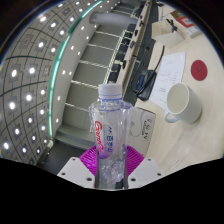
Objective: Pour water
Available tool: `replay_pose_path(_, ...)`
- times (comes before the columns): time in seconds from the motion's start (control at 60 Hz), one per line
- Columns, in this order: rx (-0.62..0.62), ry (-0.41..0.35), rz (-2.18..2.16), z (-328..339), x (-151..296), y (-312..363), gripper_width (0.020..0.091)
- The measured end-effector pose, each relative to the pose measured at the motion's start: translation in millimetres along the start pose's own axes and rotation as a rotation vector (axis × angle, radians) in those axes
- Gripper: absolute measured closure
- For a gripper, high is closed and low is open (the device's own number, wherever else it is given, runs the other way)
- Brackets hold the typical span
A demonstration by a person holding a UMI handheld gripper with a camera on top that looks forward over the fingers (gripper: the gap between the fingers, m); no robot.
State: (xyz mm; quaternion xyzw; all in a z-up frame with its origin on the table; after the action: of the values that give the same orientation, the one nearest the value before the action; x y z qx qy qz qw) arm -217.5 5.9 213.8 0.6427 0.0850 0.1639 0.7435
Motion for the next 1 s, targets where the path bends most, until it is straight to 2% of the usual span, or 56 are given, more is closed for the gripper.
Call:
replay_pose_path(0.233,0.100,0.059,-0.574,-15,26,-21,0.0779)
replay_pose_path(0.467,0.134,0.083,-0.784,-23,35,-33,0.0781)
replay_pose_path(0.783,0.097,0.117,-0.507,-8,43,-5,0.0778)
replay_pose_path(0.9,0.111,0.090,-0.247,1,64,28,0.0778)
replay_pose_path(1.0,0.114,0.038,0.002,4,96,52,0.0778)
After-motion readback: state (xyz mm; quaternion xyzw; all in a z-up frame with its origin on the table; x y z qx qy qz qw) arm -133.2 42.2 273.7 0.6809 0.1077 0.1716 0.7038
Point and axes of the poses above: the point between the fingertips, and its own axes, seen from behind it with the camera up: y to the left, x up, z backward, against the way the camera looks, the point moved 9 cm from there along z, backward, against the way the camera looks, and after that the axes turned 11 degrees about -z, right-handed, at the moved point
